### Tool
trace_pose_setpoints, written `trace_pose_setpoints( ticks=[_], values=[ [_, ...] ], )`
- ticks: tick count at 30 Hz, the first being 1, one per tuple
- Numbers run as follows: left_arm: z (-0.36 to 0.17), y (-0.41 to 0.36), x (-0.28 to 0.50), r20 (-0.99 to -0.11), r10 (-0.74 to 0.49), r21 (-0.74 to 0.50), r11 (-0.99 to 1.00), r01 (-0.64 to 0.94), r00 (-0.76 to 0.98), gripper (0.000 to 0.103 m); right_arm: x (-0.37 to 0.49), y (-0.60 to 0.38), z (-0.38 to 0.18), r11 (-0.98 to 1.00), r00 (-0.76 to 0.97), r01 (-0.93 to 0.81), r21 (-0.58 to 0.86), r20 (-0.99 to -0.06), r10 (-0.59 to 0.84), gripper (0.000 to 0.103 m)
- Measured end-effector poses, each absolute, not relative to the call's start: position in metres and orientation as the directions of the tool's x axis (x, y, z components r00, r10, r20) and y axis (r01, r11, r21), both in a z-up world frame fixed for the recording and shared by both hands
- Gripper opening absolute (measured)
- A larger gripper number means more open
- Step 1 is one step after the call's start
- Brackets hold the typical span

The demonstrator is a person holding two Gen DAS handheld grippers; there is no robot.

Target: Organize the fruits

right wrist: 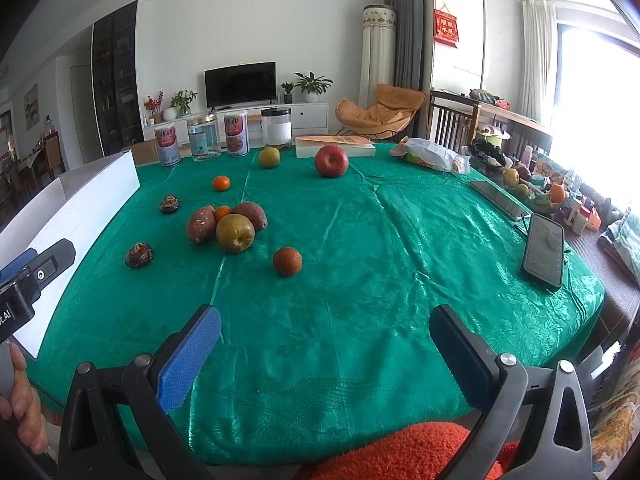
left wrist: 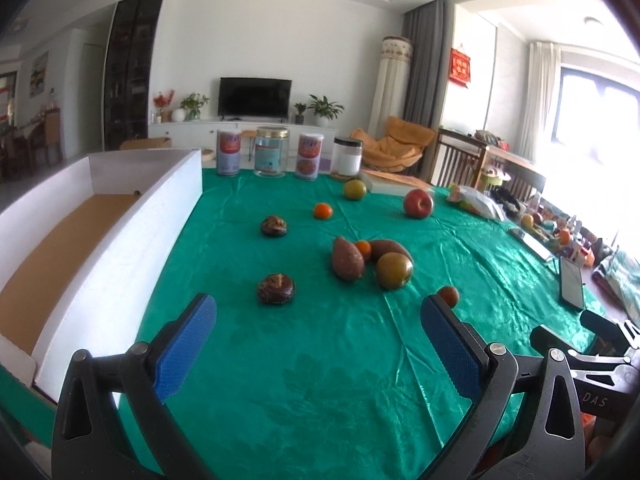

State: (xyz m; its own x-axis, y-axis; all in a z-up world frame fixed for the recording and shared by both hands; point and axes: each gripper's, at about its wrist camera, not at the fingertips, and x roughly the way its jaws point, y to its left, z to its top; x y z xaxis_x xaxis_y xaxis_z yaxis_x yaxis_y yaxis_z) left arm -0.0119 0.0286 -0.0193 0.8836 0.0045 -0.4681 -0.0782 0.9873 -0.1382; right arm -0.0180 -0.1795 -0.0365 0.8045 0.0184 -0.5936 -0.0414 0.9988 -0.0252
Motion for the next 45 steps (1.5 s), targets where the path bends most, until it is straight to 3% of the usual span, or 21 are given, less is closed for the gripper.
trace_pose_setpoints(
  ticks=[45],
  values=[
    [-0.031,0.025,-0.004,-0.534,0.015,-0.1,0.992,-0.08,0.845,0.102,-0.019,-0.179,-0.035,0.999,0.808,-0.047,-0.022,-0.589,0.025,0.103]
  ],
)
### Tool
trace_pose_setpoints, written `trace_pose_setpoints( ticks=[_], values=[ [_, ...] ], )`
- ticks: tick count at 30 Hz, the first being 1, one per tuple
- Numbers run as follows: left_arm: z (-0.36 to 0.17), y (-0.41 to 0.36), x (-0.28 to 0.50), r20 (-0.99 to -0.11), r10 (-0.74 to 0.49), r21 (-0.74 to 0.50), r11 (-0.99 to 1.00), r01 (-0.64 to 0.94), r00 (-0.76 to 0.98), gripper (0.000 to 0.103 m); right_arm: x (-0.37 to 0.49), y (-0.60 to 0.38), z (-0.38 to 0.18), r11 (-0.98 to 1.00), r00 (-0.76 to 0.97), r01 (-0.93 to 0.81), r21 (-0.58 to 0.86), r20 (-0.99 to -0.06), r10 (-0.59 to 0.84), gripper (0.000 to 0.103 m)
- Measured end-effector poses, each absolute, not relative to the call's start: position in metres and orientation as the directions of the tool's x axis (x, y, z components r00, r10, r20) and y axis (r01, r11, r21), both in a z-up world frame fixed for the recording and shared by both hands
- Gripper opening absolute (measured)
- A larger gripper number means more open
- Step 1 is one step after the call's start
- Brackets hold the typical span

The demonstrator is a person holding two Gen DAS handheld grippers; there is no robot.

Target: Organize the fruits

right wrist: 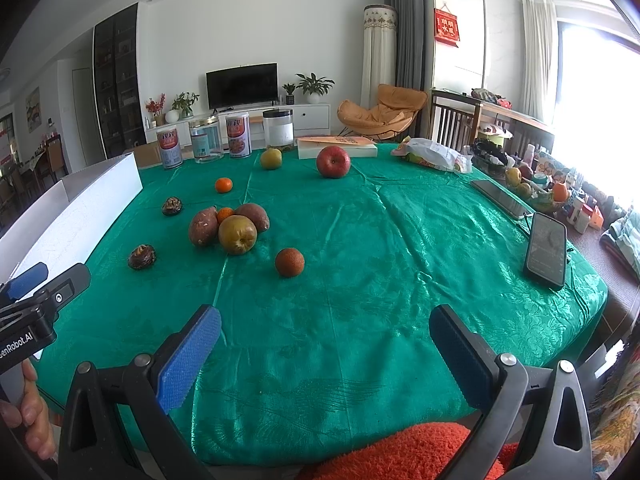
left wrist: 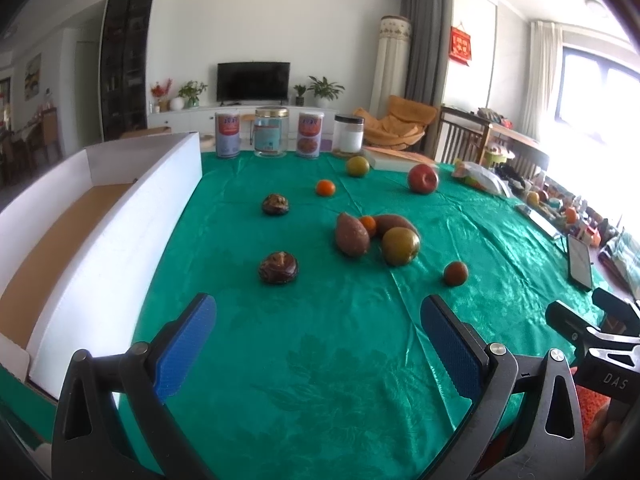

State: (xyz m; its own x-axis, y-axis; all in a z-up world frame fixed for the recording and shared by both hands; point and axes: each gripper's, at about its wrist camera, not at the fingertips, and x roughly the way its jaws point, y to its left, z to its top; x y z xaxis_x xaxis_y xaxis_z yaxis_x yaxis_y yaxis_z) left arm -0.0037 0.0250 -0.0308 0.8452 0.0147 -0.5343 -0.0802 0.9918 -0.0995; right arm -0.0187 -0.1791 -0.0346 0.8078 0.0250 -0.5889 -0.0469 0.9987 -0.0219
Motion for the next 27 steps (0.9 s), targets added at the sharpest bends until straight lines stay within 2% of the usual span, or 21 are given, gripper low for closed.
trace_pose_setpoints(
  ticks=[27],
  values=[
    [-0.034,0.0257,-0.0035,-0.548,0.028,-0.08,0.993,-0.086,0.836,0.102,-0.0187,-0.1772,-0.035,0.999,0.807,-0.049,-0.021,-0.59,0.028,0.103]
  ],
)
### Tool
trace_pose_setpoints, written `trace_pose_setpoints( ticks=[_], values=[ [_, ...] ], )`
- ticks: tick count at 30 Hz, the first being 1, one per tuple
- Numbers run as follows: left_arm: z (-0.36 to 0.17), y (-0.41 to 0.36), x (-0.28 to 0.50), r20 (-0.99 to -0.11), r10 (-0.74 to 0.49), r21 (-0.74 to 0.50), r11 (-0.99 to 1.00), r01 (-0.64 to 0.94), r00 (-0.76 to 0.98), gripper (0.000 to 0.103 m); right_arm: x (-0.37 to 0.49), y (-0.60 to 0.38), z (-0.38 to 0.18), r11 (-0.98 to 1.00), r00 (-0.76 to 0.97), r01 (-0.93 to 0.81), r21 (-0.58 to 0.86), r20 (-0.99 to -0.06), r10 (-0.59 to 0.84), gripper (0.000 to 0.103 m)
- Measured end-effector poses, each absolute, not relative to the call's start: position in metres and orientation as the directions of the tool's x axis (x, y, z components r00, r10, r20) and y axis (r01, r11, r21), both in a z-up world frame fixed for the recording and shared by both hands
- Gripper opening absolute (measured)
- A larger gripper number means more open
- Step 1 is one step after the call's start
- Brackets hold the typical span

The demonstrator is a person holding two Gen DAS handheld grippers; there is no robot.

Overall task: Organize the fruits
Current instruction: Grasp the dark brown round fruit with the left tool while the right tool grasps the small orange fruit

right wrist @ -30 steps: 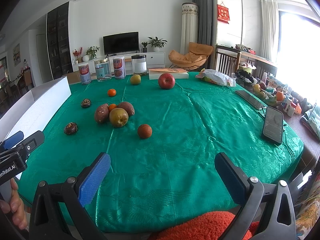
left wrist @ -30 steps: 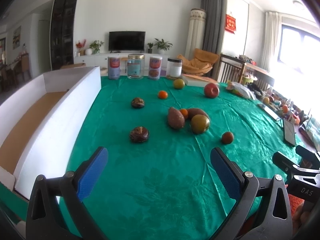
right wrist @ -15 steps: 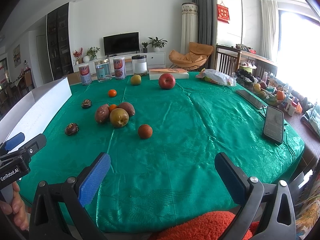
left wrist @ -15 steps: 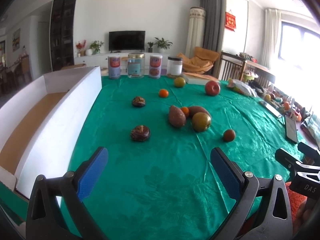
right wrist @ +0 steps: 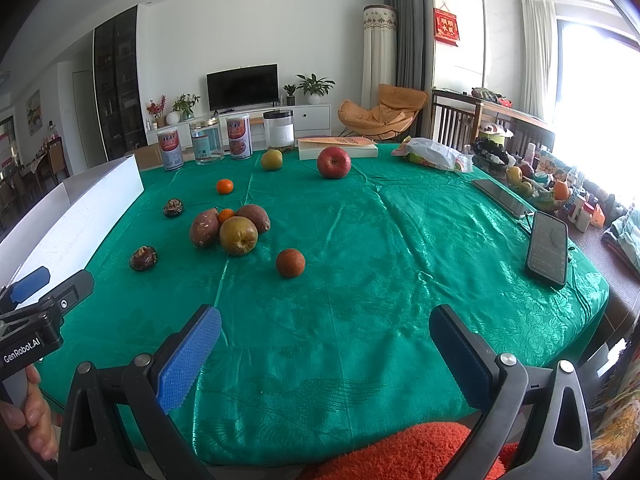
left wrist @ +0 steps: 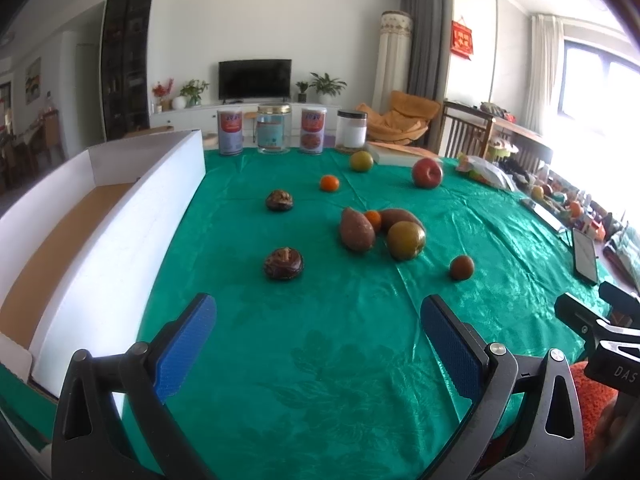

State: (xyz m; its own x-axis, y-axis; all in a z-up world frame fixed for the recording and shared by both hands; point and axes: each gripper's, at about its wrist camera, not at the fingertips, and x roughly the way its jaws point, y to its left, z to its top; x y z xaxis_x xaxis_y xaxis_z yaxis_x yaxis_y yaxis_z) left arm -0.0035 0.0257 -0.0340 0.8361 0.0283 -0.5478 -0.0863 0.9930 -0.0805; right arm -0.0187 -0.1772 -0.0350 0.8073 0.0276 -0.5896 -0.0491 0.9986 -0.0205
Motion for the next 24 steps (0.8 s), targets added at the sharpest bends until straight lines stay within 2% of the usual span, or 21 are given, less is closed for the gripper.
trace_pose_setpoints(
  ticks=[7,14,19,24],
  values=[
    [-0.034,0.045,0.014,-0.588,0.01,-0.098,0.992,-0.083,0.809,0.102,-0.018,-0.177,-0.036,0.999,0.807,-0.049,-0.018,-0.59,0.029,0.103],
    [-0.062,0.074,0.068,-0.773,-0.132,-0.205,0.978,-0.047,0.621,0.102,-0.019,-0.176,-0.035,0.999,0.81,-0.051,-0.007,-0.585,0.037,0.103],
    [-0.074,0.061,0.098,-0.792,-0.065,-0.07,0.997,0.016,0.607,0.102,-0.019,-0.177,-0.035,0.999,0.807,-0.053,-0.002,-0.589,0.042,0.103],
    [-0.085,0.061,0.134,-0.805,-0.038,-0.04,0.999,0.009,0.592,0.101,-0.018,-0.178,-0.036,0.999,0.807,-0.052,0.003,-0.589,0.044,0.103]
  ],
)
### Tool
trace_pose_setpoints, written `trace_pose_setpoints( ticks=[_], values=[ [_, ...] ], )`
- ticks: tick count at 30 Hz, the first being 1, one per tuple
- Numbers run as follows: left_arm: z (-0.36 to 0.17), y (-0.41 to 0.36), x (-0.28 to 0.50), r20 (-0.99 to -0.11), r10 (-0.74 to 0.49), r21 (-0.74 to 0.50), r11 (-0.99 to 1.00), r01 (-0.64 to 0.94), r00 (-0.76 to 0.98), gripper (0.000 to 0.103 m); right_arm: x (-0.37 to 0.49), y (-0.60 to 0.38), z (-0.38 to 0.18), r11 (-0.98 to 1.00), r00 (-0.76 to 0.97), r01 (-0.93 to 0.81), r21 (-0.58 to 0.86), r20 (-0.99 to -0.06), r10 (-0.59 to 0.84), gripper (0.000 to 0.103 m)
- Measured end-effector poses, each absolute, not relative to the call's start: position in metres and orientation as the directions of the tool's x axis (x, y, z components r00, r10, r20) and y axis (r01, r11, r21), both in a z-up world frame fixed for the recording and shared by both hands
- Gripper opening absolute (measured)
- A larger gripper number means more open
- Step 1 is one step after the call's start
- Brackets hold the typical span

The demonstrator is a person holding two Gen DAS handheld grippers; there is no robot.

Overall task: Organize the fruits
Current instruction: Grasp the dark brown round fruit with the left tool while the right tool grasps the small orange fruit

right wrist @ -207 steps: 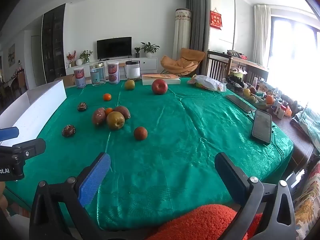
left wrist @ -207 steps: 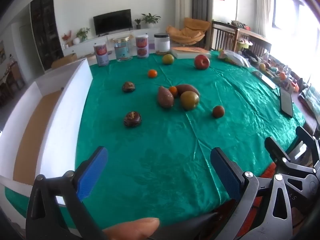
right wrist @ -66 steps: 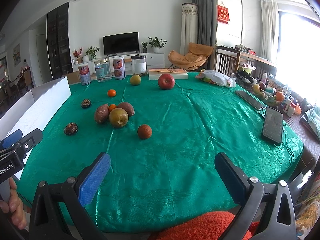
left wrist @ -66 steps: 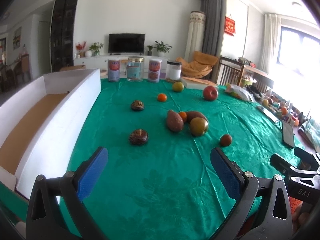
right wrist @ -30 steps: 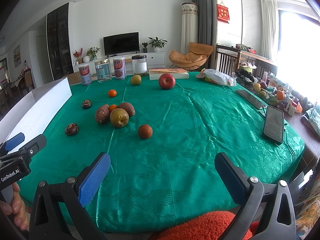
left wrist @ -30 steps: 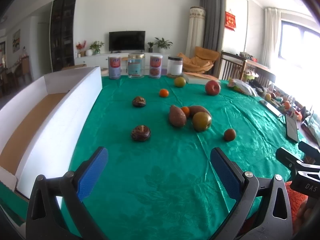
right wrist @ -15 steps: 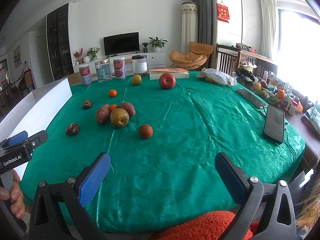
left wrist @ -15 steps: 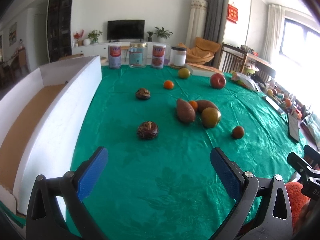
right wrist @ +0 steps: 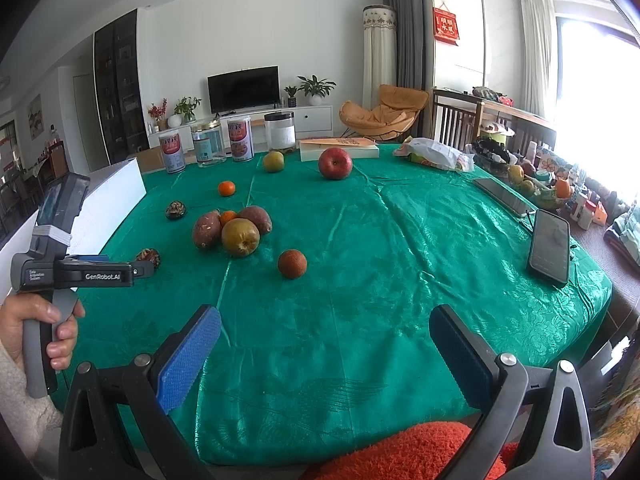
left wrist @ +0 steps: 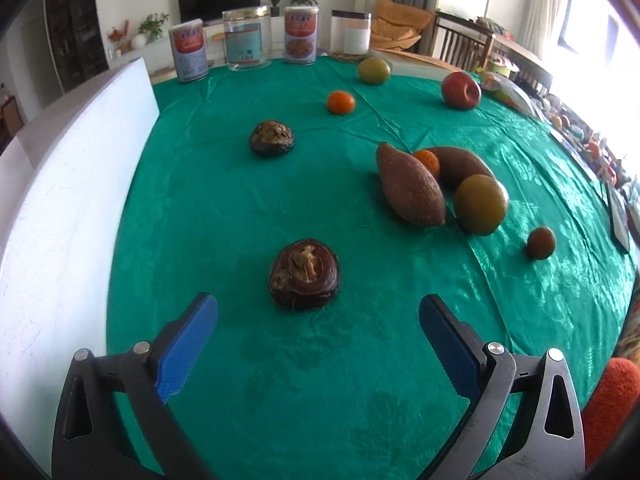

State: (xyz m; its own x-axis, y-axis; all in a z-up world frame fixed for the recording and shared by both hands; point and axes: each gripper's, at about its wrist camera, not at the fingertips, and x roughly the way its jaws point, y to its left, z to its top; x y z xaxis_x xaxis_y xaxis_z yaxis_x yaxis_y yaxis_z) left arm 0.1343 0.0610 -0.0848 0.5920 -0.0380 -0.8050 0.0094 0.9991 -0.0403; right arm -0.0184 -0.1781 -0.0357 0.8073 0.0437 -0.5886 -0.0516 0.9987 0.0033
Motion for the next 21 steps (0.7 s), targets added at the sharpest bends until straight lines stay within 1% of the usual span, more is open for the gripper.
trace_pose_setpoints(
  ticks=[2,4,5,6,8,9,10,11,12,13,15,17,18,19,21],
  values=[
    [-0.091,0.063,0.145,-0.816,-0.01,-0.02,1.0,-0.011,0.578,0.1,-0.018,-0.179,-0.036,0.999,0.805,-0.051,0.01,-0.592,0.047,0.103],
    [-0.097,0.066,0.154,-0.828,0.009,-0.012,0.999,-0.034,0.56,0.094,-0.016,-0.181,-0.037,0.998,0.801,-0.052,0.023,-0.597,0.056,0.103],
    [-0.1,0.069,0.157,-0.835,0.007,-0.02,0.999,-0.043,0.55,0.084,-0.016,-0.184,-0.037,0.998,0.798,-0.056,0.036,-0.599,0.066,0.103],
    [-0.103,0.071,0.16,-0.841,0.005,-0.028,0.998,-0.053,0.541,0.081,-0.014,-0.185,-0.037,0.996,0.794,-0.064,0.056,-0.602,0.084,0.103],
    [-0.102,0.073,0.16,-0.832,0.014,-0.024,0.998,-0.062,0.554,0.08,-0.012,-0.194,-0.037,0.989,0.784,-0.09,0.12,-0.603,0.144,0.103],
    [-0.102,0.073,0.161,-0.829,0.014,-0.025,0.998,-0.062,0.559,0.077,-0.008,-0.199,-0.036,0.982,0.776,-0.106,0.156,-0.605,0.179,0.103],
    [-0.101,0.073,0.16,-0.823,0.013,-0.026,0.998,-0.061,0.568,0.071,-0.002,-0.202,-0.036,0.975,0.763,-0.123,0.188,-0.611,0.213,0.103],
    [-0.101,0.074,0.16,-0.818,0.012,-0.023,0.998,-0.054,0.576,0.06,0.007,-0.204,-0.036,0.968,0.746,-0.138,0.208,-0.622,0.24,0.103],
    [-0.1,0.073,0.16,-0.815,0.009,-0.022,0.999,-0.046,0.58,0.047,0.018,-0.205,-0.035,0.964,0.729,-0.148,0.219,-0.635,0.256,0.103],
    [-0.1,0.073,0.16,-0.813,0.007,-0.021,0.999,-0.041,0.583,0.044,0.031,-0.207,-0.034,0.962,0.712,-0.154,0.224,-0.65,0.265,0.103],
    [-0.098,0.075,0.158,-0.813,-0.02,-0.048,0.998,-0.034,0.582,0.043,0.066,-0.21,-0.032,0.952,0.668,-0.163,0.259,-0.681,0.3,0.103],
    [-0.097,0.077,0.151,-0.808,-0.046,-0.08,0.996,-0.031,0.587,0.043,0.108,-0.21,-0.039,0.938,0.568,-0.175,0.298,-0.748,0.344,0.103],
    [-0.095,0.078,0.147,-0.804,-0.052,-0.087,0.996,-0.03,0.592,0.043,0.127,-0.208,-0.046,0.943,0.507,-0.167,0.289,-0.794,0.334,0.101],
    [-0.093,0.08,0.141,-0.802,-0.059,-0.094,0.995,-0.029,0.595,0.043,0.14,-0.205,-0.054,0.944,0.462,-0.175,0.281,-0.823,0.331,0.097],
    [-0.09,0.083,0.131,-0.8,-0.074,-0.114,0.993,-0.029,0.595,0.043,0.152,-0.193,-0.068,0.935,0.402,-0.235,0.265,-0.85,0.341,0.072]
  ],
)
